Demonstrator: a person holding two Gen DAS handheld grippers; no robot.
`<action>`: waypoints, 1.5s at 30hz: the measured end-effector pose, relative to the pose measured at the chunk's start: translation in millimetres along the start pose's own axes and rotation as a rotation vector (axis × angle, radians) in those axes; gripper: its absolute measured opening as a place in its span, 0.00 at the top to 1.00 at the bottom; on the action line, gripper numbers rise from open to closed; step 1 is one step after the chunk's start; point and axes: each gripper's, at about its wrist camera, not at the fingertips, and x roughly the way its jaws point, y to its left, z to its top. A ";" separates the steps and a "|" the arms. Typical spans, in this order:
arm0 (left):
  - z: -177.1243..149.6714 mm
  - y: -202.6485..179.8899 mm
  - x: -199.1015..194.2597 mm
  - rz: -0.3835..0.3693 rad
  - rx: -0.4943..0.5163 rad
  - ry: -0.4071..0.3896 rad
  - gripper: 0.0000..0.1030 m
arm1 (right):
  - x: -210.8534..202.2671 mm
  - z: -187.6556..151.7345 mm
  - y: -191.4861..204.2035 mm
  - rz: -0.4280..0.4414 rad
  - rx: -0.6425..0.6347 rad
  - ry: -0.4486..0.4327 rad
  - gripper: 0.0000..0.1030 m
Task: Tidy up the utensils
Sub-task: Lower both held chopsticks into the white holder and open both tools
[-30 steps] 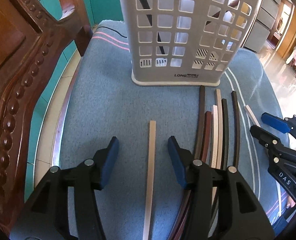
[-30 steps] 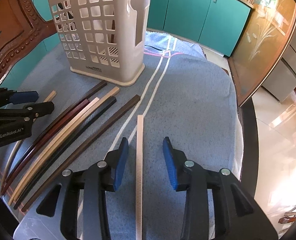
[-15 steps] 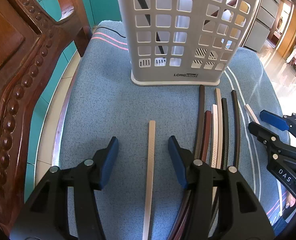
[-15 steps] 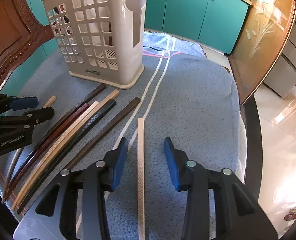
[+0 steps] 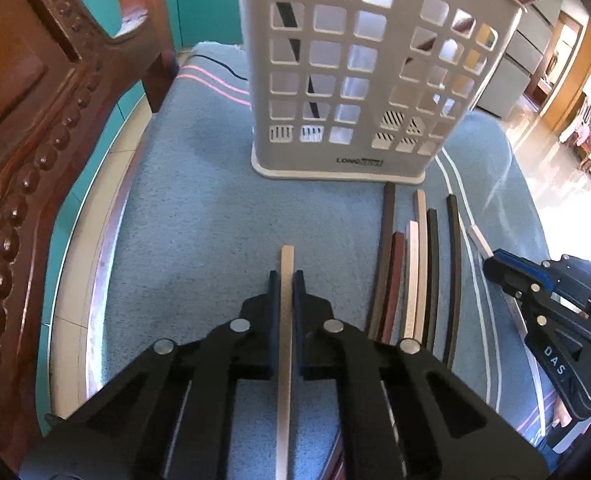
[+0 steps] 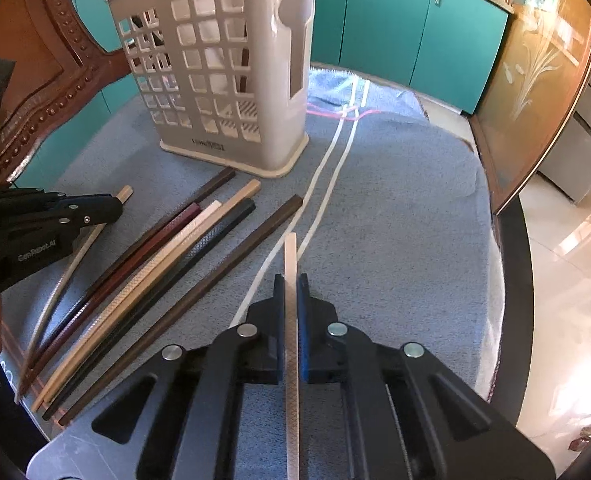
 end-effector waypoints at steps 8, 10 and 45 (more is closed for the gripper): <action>3.1 -15.5 -52.2 0.015 0.056 -0.192 0.93 | -62.8 7.3 -4.8 0.028 0.007 -0.186 0.94; 1.4 -17.9 -69.2 0.006 0.072 -0.237 0.93 | -84.2 7.6 -6.3 0.044 0.002 -0.240 0.94; 117.3 16.2 -218.2 -0.028 -0.195 -0.834 0.93 | -244.2 151.9 -20.3 0.103 0.152 -0.899 0.94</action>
